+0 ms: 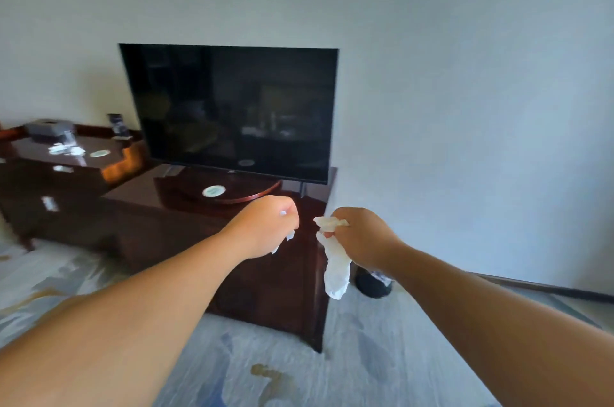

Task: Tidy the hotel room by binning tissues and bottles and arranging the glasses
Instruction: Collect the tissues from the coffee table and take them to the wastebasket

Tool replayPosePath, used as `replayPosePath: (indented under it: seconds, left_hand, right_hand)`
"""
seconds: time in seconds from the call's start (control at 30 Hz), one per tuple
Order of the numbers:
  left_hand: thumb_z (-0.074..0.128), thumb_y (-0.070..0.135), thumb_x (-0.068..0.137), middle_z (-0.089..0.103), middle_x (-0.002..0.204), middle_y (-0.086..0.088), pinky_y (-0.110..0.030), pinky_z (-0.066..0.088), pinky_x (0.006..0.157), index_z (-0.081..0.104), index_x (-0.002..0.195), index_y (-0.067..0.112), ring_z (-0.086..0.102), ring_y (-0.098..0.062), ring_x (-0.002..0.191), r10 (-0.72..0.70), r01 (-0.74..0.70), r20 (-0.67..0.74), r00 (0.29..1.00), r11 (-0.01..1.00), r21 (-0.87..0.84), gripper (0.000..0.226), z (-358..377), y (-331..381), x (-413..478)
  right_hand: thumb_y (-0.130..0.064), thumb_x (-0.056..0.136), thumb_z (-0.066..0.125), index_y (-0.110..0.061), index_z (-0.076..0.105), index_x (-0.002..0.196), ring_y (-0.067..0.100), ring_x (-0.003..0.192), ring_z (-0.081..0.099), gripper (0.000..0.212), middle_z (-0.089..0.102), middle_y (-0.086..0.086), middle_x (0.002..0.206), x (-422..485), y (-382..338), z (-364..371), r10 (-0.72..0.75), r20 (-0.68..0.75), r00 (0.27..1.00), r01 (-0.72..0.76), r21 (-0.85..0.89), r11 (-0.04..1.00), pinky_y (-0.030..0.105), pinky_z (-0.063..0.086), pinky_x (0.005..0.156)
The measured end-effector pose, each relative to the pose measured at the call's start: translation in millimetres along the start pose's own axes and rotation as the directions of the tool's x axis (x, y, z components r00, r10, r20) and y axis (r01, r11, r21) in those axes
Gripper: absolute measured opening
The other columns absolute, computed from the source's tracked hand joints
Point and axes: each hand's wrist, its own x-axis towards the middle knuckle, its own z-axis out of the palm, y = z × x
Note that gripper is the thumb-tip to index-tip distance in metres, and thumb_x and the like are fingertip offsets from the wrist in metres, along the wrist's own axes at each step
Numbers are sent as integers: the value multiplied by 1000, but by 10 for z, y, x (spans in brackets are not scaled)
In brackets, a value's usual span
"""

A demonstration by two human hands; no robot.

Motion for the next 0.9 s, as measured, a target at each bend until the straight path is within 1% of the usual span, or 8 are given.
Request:
replayPosePath:
  seconds: [0.13,0.23,0.37,0.47,0.53,0.7,0.8,0.9]
  left_hand:
    - [44,20,82,68,74,1,-33,48,59,63,77,16,63,-21,59,102,-100,89,991,995,-31,20,154,206,758]
    - [46,18,85,68,79,-2,-31,44,58,64,78,15,57,-16,56,166,-161,129,978,986,-52,19,283,334,1286]
    - [48,17,88,65,72,8,-33,48,68,65,79,14,62,-20,71,211,-207,170,963,977,-41,19,602,463,1893]
    - [48,17,88,65,75,7,-31,46,66,65,78,15,61,-18,73,235,-227,210,949,972,-62,20,954,579,2405]
    - [48,17,88,66,80,6,-27,44,64,65,78,17,60,-15,76,246,-238,238,939,969,-62,20,1203,666,2718]
    - [48,19,84,65,63,16,-25,38,56,64,73,22,58,-7,64,229,-211,264,937,973,-93,20,1807,915,3620]
    - [48,19,83,65,62,21,-25,40,56,64,72,22,58,-10,64,188,-168,264,946,981,-96,19,2107,1099,4168]
    - [49,20,82,65,64,18,-27,44,61,64,71,23,61,-14,69,156,-133,253,955,985,-105,19,2333,1199,4625]
  right_hand:
    - [-9,82,43,-15,64,82,13,60,50,22,60,-1,72,382,295,-397,106,-128,986,-110,-25,994,25,34,49]
    - [-7,82,43,-12,64,85,18,63,51,22,62,3,76,640,551,-616,178,-209,962,-182,-3,983,27,37,54]
    - [-8,82,42,-8,63,88,22,65,52,22,62,9,78,895,981,-771,267,-218,939,-270,16,963,27,40,56]
    - [-9,82,42,-9,63,88,22,62,52,21,64,11,80,1141,1394,-922,308,-230,923,-305,49,951,27,40,54]
    - [-11,82,43,-12,63,86,18,60,51,21,63,7,78,1315,1682,-1034,310,-221,925,-314,20,949,26,36,51]
    - [-18,85,44,-11,62,87,14,57,46,19,61,4,74,1971,2496,-1475,255,-215,943,-272,-55,961,26,31,49]
    - [-21,85,45,-9,61,86,16,58,47,20,62,8,77,2403,2952,-1803,235,-190,953,-248,-44,968,27,32,50]
    - [-23,83,51,-16,53,73,15,56,45,13,54,2,70,2786,3335,-1992,208,-152,966,-217,-46,975,26,31,49]
